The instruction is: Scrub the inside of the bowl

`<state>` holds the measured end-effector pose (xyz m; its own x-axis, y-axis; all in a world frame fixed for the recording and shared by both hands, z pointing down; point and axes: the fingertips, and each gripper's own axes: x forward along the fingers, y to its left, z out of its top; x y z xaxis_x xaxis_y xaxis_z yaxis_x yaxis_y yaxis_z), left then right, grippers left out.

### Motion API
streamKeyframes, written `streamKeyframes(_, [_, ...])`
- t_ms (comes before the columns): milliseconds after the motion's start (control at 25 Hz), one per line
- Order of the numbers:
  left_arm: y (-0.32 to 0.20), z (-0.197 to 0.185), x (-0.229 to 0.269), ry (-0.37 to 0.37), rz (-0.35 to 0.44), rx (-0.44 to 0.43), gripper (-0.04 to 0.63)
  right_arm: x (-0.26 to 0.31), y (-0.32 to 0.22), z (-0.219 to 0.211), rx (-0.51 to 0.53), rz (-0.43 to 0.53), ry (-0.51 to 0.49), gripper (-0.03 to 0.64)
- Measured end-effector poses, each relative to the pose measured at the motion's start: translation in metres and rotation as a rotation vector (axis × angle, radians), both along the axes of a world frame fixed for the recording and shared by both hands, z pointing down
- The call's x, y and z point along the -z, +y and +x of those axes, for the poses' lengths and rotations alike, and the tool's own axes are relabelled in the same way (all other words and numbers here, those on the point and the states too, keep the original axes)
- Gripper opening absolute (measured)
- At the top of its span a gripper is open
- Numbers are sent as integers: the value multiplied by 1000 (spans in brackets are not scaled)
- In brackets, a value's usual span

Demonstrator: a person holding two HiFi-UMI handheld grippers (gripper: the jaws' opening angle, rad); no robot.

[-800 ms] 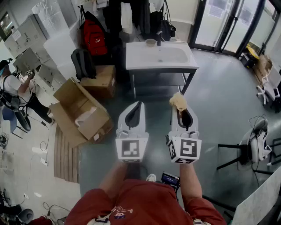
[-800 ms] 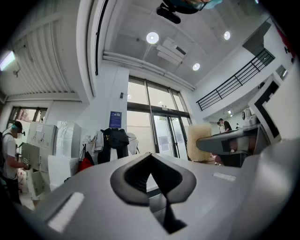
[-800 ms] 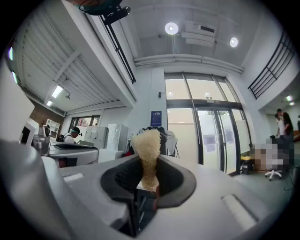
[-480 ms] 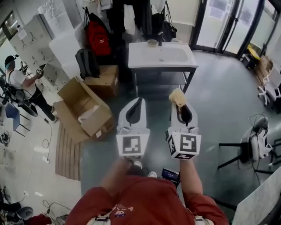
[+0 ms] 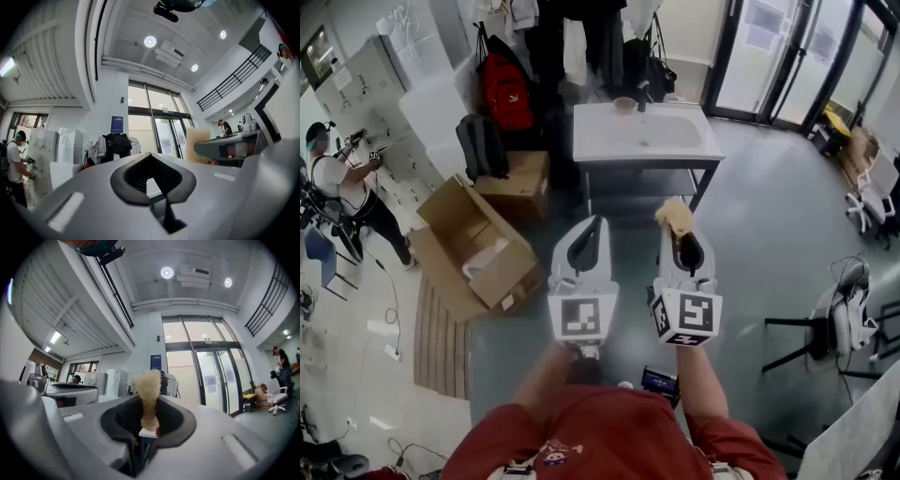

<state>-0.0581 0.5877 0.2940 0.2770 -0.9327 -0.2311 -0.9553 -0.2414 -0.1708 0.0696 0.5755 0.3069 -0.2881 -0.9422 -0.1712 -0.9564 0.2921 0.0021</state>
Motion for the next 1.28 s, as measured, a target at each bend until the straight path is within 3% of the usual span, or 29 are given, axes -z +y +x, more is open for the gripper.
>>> streamKeyframes(600, [-106,-65,-3,24,-11,-35,5,-2,-106,-64,-33,-15,-10,77])
streamKeyframes(960, [-145,-97,-5,50,-16,-50,5,-2,-139,-92,-47,-2,-6,77])
streamKeyframes(1280, [-185,-83,-11,49,-16,-72,5,-8,-175,-77,-66,1,-1,77])
